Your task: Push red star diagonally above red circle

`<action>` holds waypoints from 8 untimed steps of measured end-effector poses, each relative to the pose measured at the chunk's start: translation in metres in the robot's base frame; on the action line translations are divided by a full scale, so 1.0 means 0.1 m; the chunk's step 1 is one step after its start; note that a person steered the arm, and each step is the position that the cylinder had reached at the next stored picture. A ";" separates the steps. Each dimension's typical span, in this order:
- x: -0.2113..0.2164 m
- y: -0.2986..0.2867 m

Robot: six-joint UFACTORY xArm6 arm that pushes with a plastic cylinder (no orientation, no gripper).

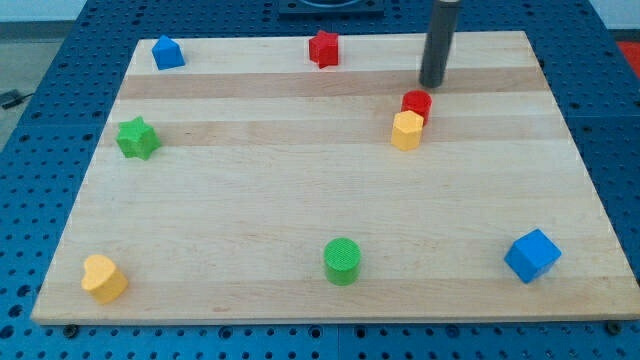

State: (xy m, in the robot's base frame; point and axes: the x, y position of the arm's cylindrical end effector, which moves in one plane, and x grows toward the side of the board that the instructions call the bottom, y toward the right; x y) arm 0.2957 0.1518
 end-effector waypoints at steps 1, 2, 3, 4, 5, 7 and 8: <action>-0.05 0.06; -0.32 -0.12; -0.29 -0.75; -0.05 -1.58; 0.01 -2.35; -0.79 -2.35; -0.99 -1.98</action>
State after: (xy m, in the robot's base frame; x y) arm 0.1967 -0.0465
